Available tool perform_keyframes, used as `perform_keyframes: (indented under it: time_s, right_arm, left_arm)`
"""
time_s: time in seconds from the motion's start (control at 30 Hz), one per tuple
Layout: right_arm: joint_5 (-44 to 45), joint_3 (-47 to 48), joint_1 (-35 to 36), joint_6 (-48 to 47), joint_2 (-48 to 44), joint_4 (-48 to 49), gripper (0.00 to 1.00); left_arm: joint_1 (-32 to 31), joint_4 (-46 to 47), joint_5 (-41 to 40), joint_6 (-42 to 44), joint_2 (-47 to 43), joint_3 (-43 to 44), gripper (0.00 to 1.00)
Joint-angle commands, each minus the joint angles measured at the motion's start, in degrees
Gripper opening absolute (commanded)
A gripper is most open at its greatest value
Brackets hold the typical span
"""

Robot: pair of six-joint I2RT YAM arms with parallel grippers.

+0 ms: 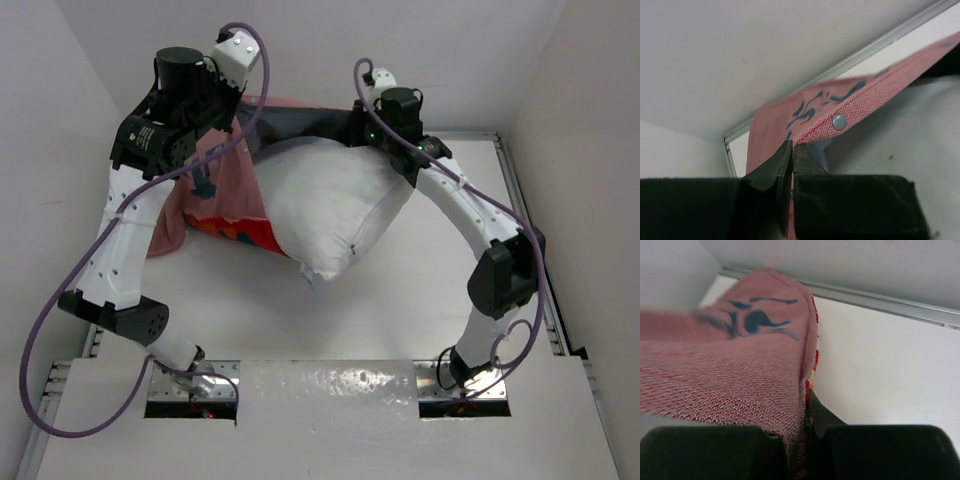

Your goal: Put the pillow into the pillowcase

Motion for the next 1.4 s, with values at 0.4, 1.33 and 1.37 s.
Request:
perform_keyframes:
  time_s: [0.4, 1.33, 1.37]
  right_arm:
    - [33.57, 6.55, 19.22, -0.93, -20.18, 18.84, 0.00]
    - [36.57, 30.21, 19.67, -5.87, -2.41, 14.27, 0.00]
    - [36.65, 30.12, 19.67, -5.43, -2.41, 13.65, 0.00]
  left_arm:
    - [9.50, -9.13, 45.23, -3.96, 7.78, -0.03, 0.37]
    - [-0.33, 29.52, 50.27, -16.60, -7.81, -56.65, 0.77]
    - [-3.04, 30.32, 50.01, -17.38, -6.58, -56.56, 0.79]
